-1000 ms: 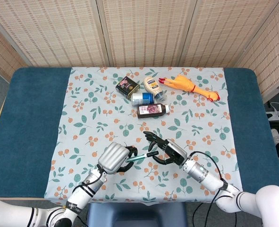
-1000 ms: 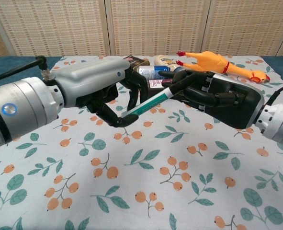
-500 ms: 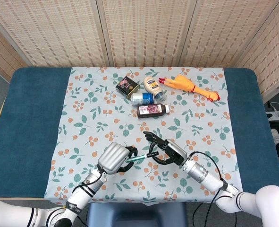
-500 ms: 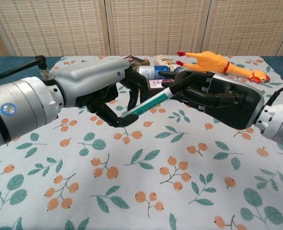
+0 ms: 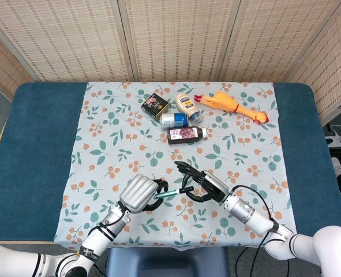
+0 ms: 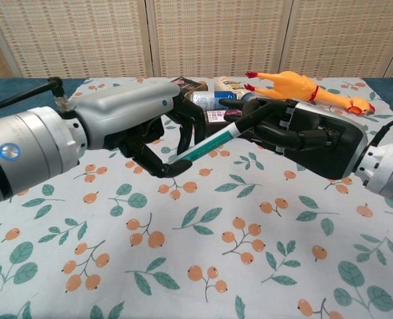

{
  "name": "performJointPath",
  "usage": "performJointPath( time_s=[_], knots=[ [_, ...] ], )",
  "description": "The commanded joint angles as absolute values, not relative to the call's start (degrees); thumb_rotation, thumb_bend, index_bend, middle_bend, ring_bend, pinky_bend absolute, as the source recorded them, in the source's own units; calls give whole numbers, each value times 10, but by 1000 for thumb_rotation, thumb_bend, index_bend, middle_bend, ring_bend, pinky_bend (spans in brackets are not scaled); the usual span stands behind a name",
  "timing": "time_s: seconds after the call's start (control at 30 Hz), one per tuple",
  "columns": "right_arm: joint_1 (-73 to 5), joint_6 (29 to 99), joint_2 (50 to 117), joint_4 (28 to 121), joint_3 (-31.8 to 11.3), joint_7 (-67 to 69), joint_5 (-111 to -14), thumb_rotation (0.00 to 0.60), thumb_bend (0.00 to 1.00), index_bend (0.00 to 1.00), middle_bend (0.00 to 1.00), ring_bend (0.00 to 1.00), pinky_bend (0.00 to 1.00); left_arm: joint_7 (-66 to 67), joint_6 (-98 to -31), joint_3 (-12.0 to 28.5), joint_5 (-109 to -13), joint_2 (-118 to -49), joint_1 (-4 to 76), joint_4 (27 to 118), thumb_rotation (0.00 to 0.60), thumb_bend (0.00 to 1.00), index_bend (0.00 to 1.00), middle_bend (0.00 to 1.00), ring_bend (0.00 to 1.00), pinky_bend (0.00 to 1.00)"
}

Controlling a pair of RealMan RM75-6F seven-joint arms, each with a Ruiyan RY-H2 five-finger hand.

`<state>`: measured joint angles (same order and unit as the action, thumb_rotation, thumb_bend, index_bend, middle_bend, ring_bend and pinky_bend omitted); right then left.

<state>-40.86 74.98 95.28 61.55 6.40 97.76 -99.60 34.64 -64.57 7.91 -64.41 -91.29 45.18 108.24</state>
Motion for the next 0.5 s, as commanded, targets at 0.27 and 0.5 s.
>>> performJointPath(
  time_s=[0.27, 0.5],
  knots=[
    [-408, 751, 950, 619, 66, 979, -997, 600, 319, 494, 0, 0, 0, 347, -646, 79, -644, -912, 452, 1083, 600, 400, 735, 871, 955, 1000],
    [-409, 751, 952, 616, 66, 980, -998, 600, 319, 536, 0, 0, 0, 346, -644, 78, -645, -913, 452, 1081, 600, 400, 736, 871, 955, 1000]
  ],
)
